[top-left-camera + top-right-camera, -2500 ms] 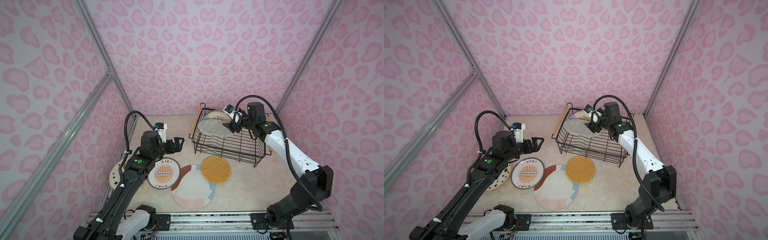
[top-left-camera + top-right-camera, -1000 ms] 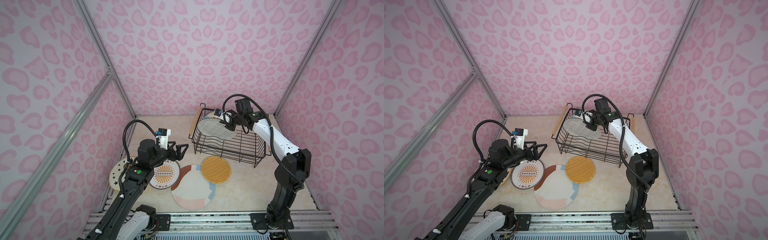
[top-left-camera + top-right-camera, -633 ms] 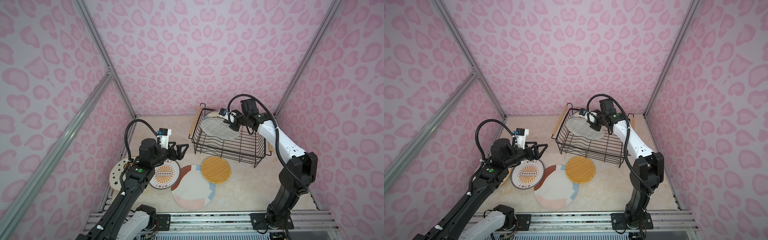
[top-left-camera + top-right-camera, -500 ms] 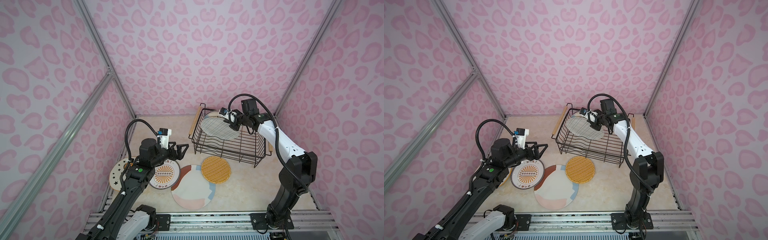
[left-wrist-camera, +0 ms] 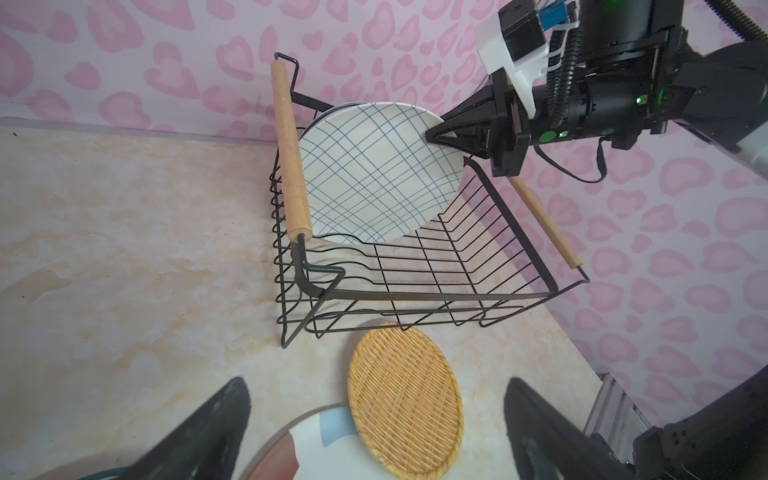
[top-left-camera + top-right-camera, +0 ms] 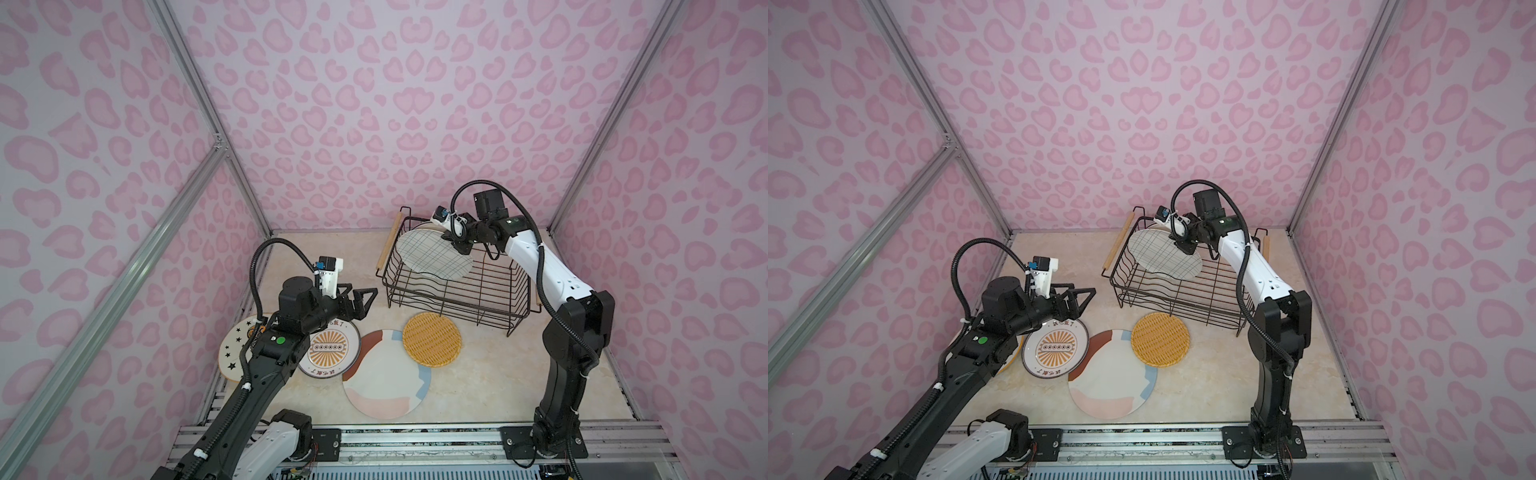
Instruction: Load the plates into the dish rack
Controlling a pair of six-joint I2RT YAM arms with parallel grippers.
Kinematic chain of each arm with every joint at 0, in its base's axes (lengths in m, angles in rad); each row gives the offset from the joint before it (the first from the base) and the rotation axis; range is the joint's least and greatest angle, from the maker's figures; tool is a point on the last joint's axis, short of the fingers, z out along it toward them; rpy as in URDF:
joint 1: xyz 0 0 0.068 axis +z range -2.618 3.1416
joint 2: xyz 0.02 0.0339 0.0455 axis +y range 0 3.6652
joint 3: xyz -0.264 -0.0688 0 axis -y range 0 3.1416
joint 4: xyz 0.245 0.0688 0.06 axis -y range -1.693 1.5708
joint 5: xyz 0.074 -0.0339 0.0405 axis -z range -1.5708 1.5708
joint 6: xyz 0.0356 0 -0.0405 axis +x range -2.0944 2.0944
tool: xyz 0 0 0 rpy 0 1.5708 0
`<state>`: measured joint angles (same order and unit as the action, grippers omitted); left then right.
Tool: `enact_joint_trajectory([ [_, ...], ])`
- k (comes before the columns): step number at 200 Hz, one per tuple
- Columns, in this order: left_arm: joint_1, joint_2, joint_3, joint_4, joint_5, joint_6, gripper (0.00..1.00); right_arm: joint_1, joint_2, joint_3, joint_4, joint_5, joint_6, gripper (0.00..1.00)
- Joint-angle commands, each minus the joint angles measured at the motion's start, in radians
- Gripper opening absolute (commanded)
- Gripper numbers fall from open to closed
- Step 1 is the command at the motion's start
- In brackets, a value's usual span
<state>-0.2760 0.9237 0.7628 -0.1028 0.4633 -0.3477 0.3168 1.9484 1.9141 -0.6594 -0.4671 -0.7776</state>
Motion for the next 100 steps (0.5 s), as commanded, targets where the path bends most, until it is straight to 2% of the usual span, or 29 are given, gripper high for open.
enact_joint_trajectory([
  [1, 0.0, -0.003, 0.012, 0.026, 0.009, 0.004, 0.97, 0.01, 0.012, 0.005, -0.063, -0.03, 0.044, 0.0],
  [15, 0.002, -0.004, 0.012, 0.026, 0.008, 0.004, 0.97, 0.015, 0.014, 0.005, -0.048, -0.026, 0.054, 0.02],
  [53, 0.002, -0.009, 0.012, 0.024, 0.009, 0.004, 0.97, 0.025, 0.024, 0.027, -0.035, -0.009, 0.075, 0.34],
  [100, 0.003, -0.011, 0.013, 0.021, 0.003, 0.003, 0.97, 0.031, -0.004, 0.031, 0.021, 0.007, 0.12, 0.58],
])
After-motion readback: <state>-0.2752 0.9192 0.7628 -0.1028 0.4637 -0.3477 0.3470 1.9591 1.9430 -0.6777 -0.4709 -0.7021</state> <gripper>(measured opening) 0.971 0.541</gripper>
